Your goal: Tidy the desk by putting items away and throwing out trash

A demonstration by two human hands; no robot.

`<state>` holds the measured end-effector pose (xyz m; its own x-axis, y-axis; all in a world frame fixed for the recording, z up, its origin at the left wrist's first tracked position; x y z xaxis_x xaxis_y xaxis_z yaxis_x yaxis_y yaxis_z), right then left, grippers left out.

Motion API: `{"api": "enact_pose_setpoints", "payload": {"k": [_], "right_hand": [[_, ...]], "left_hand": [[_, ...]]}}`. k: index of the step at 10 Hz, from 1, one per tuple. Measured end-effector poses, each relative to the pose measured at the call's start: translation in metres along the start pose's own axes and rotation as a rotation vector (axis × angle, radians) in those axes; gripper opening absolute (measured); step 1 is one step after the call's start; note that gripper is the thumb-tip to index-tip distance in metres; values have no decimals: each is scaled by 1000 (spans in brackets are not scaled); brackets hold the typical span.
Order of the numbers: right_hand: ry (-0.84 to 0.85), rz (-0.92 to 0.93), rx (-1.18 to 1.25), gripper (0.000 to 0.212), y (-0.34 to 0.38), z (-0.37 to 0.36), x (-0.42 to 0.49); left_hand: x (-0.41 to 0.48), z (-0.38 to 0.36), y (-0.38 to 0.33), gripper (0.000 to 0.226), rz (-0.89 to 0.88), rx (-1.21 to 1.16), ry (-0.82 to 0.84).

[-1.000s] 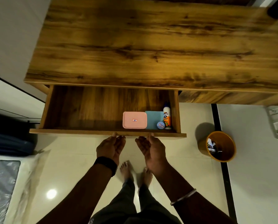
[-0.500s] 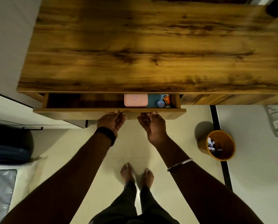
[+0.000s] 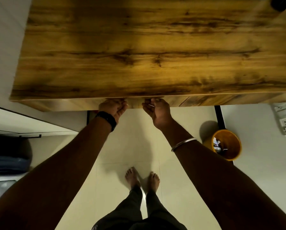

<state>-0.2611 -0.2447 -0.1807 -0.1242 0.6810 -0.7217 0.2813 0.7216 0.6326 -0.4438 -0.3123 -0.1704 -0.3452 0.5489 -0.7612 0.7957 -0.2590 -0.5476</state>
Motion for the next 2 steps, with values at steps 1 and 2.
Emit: {"api": "enact_pose_setpoints", "payload": {"k": [1,2], "right_hand": [[32,14,-107,24,-6,7,-6],[40,95,-291,22,-3,14,-22]], "left_hand": [[-15,1,4,16,-68,113,32],[-36,-5,5,5,-180,267,32]]}}
Point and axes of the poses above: each hand's wrist, its own x-axis towards the middle knuckle, its own z-axis out of the back of the hand, y = z × x, the point moved 5 cm from there along x, towards the middle knuckle, and after that the axes turned 2 degrees about -x, right-handed, at the moved point
